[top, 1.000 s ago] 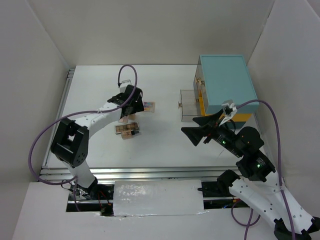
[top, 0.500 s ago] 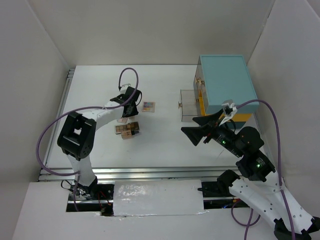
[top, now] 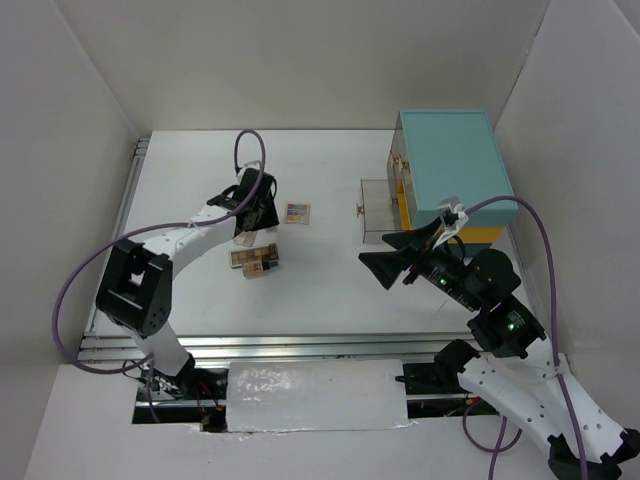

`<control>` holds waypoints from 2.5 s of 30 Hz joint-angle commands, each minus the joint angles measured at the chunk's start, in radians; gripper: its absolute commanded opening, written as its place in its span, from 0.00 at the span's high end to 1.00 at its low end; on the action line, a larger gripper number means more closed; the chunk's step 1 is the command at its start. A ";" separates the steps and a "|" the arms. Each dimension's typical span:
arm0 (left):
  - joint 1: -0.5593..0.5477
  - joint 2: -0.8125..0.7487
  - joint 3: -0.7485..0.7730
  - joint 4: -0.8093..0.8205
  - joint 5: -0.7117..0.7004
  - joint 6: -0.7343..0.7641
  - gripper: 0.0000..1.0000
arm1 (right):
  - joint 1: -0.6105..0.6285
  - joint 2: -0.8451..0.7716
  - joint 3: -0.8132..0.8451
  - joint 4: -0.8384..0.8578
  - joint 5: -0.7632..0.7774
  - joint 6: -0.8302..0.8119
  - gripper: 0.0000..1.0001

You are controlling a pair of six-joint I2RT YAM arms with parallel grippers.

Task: Organize the makeup

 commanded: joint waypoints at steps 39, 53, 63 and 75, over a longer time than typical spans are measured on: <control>-0.001 -0.636 -0.176 0.044 0.827 -0.110 0.91 | 0.254 0.590 0.016 0.500 0.115 -0.638 0.02; -0.003 -0.630 -0.187 0.047 0.842 -0.110 0.90 | 0.276 0.724 0.123 0.519 0.043 -0.654 0.54; -0.003 -0.627 -0.164 0.082 0.815 -0.130 0.30 | 0.282 0.678 0.070 0.545 0.022 -0.619 1.00; -0.001 -0.636 0.072 -0.155 0.217 -0.090 0.01 | 0.247 0.735 0.167 0.375 0.297 -0.532 1.00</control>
